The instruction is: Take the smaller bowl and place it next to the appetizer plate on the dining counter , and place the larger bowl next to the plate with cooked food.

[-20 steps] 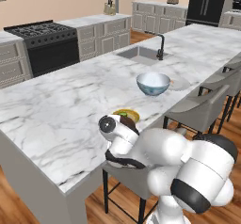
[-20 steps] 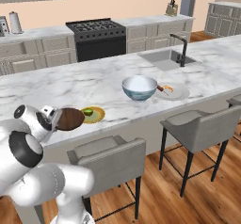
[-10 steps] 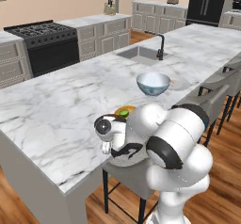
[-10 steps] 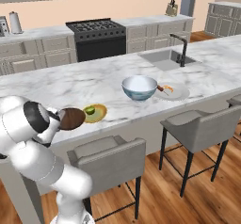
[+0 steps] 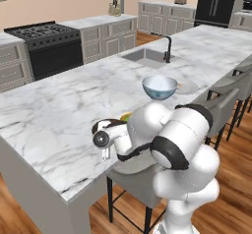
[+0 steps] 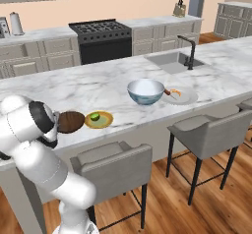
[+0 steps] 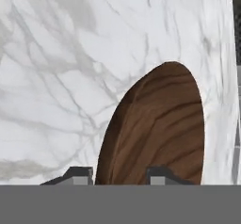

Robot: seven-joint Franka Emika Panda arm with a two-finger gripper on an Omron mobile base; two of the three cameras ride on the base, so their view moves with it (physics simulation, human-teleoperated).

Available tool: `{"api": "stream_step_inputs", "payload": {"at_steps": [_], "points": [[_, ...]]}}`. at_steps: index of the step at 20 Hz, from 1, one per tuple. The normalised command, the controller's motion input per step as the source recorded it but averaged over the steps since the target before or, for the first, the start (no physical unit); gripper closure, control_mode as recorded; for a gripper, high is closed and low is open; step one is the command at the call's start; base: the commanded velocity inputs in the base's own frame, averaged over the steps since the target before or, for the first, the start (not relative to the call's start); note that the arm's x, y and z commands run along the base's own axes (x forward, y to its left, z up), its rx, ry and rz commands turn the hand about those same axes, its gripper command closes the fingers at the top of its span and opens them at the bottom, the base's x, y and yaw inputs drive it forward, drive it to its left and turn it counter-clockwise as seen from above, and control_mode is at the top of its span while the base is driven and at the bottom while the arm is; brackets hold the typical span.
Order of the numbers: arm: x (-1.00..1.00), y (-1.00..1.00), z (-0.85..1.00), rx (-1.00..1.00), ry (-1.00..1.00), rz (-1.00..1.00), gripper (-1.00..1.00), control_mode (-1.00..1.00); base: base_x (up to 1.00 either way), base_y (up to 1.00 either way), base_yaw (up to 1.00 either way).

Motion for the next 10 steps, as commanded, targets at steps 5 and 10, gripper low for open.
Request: {"api": "stream_step_inputs", "payload": {"at_steps": [5,10], "points": [[-0.82,-0.17,0.44,0.09,-0.54,0.00,-1.00,-1.00,0.00,0.00,0.00],[-0.75,-0.53,1.00,0.40,-0.24,-0.02,-1.00,-1.00,0.00,0.00,0.00]]}}
